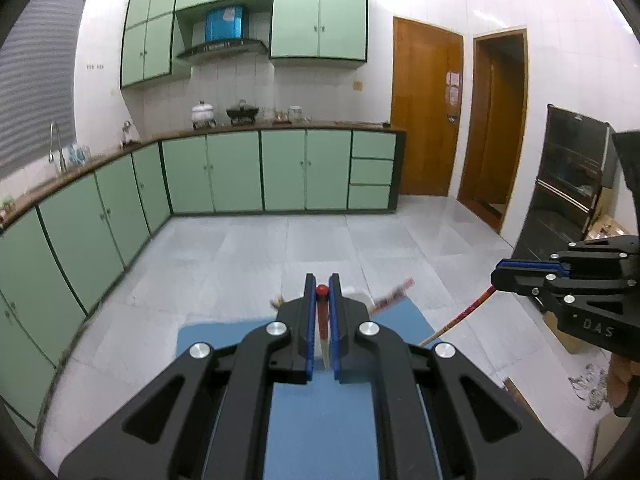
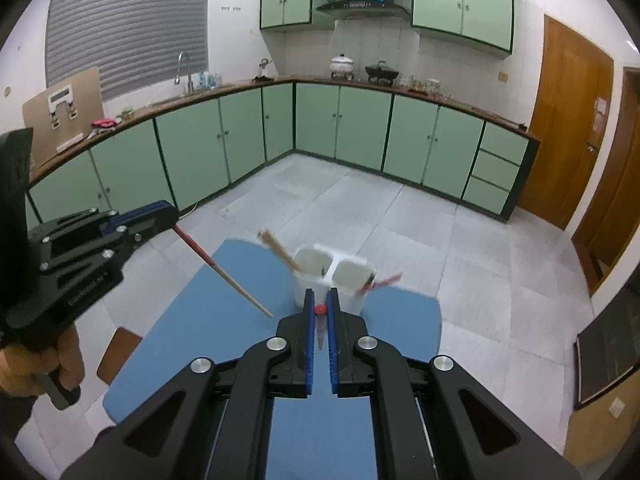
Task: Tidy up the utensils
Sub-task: 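Lower both chopsticks into the holder tip-down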
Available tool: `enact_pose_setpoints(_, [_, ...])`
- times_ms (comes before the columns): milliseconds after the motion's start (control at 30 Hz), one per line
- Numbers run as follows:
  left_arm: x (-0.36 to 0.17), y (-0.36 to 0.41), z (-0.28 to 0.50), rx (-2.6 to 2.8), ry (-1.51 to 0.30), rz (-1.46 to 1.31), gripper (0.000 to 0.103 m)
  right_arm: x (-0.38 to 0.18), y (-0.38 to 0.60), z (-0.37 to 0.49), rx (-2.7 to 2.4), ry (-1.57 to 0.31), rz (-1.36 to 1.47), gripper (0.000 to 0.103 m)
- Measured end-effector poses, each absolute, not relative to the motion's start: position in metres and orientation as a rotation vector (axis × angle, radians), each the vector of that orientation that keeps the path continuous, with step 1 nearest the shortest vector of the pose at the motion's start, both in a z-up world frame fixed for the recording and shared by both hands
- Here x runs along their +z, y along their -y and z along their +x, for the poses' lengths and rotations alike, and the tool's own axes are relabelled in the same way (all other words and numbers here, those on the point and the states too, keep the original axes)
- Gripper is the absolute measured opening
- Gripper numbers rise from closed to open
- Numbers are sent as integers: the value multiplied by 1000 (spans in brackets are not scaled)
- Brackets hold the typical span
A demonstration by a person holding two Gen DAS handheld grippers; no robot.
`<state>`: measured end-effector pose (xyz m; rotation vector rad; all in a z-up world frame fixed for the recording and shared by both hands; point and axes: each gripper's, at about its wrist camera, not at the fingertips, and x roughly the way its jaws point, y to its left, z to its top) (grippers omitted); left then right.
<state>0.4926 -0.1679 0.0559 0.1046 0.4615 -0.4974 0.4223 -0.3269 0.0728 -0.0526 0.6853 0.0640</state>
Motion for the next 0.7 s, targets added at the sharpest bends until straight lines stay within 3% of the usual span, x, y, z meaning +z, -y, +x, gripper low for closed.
enact_pose_setpoints(333, [74, 205, 551, -457, -434, 112, 5, 102, 338, 489, 26, -665, -41, 6])
enact_pose_setpoints(700, [21, 231, 626, -442, -517, 108, 5, 49, 372, 576, -19, -740, 19, 6])
